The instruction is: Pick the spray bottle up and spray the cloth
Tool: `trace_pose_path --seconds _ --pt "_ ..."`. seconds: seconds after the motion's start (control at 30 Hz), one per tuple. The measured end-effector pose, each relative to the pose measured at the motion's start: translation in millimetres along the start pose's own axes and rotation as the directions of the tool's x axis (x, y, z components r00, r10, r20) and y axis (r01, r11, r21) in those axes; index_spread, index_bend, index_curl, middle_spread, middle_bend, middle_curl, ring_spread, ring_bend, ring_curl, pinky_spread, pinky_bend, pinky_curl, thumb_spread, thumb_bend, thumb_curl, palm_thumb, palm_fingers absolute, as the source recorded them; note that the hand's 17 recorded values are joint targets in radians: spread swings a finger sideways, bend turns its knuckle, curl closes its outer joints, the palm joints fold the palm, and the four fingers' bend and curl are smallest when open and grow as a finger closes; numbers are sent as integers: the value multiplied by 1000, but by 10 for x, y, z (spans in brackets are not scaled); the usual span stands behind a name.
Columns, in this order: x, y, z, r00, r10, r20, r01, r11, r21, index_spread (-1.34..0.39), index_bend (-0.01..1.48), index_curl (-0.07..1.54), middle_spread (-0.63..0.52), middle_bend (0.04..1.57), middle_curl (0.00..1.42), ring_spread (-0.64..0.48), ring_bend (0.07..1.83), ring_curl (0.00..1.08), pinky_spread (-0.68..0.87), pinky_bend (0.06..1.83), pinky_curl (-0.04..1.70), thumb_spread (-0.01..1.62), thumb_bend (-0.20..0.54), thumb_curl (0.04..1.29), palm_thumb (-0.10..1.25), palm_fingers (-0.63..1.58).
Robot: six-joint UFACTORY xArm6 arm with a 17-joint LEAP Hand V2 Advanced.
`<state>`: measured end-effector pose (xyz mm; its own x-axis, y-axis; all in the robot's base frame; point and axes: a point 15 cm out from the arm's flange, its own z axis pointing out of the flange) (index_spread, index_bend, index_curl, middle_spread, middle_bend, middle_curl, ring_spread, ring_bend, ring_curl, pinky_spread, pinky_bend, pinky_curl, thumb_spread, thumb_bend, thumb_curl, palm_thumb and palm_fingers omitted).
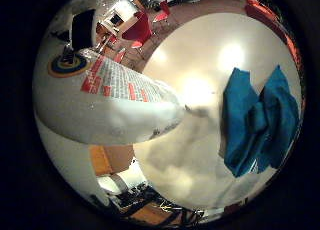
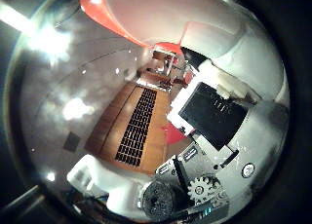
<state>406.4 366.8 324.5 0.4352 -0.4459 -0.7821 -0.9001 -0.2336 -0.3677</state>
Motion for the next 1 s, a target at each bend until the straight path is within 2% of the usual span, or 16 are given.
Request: trace_pose_path --seconds 0.23,0.33,0.4,0.53,0.57,0.63,0.67,0.73,0.77,0.83,0.87,1.0 --pt "74 -4 58 1000 9 18 -9 1000 8 -215 1106 765 -96 1388 649 -212 1319 742 -228 1063 1207 1019 -28 718 923 1132" --pt "106 -5 44 1000 -1 18 1 1000 8 -233 1003 747 -95 1348 636 -205 1328 719 -247 1047 1140 972 -27 701 887 1128" --pt "106 3 49 1000 -7 18 7 1000 5 -258 833 732 -95 1304 624 -204 1318 691 -277 1047 1074 910 -31 693 861 1069" --pt "119 20 46 999 -38 13 38 999 -4 -283 632 724 -130 1126 602 -229 1215 643 -365 1052 972 803 -30 686 848 792" --pt "121 23 46 999 -50 12 50 999 -5 -336 483 705 -156 1046 609 -252 1201 635 -420 1014 923 794 -25 673 856 570" --pt "117 25 46 999 -52 12 52 999 -7 -362 437 681 -163 1010 602 -258 1198 624 -428 977 897 818 -25 663 855 517" --pt "112 29 47 999 -52 14 52 999 -9 -389 425 668 -166 942 590 -263 1185 617 -412 926 888 867 -24 644 849 419" --pt "96 40 52 998 -53 17 53 998 -13 -406 470 661 -139 836 559 -216 1035 589 -269 793 882 954 -30 613 817 118" --pt "82 76 66 998 -56 22 56 998 -29 -393 402 587 -69 679 488 -97 869 510 -17 727 821 1007 -35 570 762 -35" --pt "90 131 73 998 -62 19 63 997 -54 -373 327 533 -19 595 448 -14 772 457 135 684 766 1029 -34 545 735 -73" --pt "95 146 69 998 -65 15 66 996 -61 -334 255 487 37 502 408 72 679 412 271 632 704 1045 -33 516 705 -73" --pt "36 136 32 997 -78 15 79 995 -58 -280 167 408 122 364 354 176 532 336 431 522 572 1069 -28 461 663 -24"
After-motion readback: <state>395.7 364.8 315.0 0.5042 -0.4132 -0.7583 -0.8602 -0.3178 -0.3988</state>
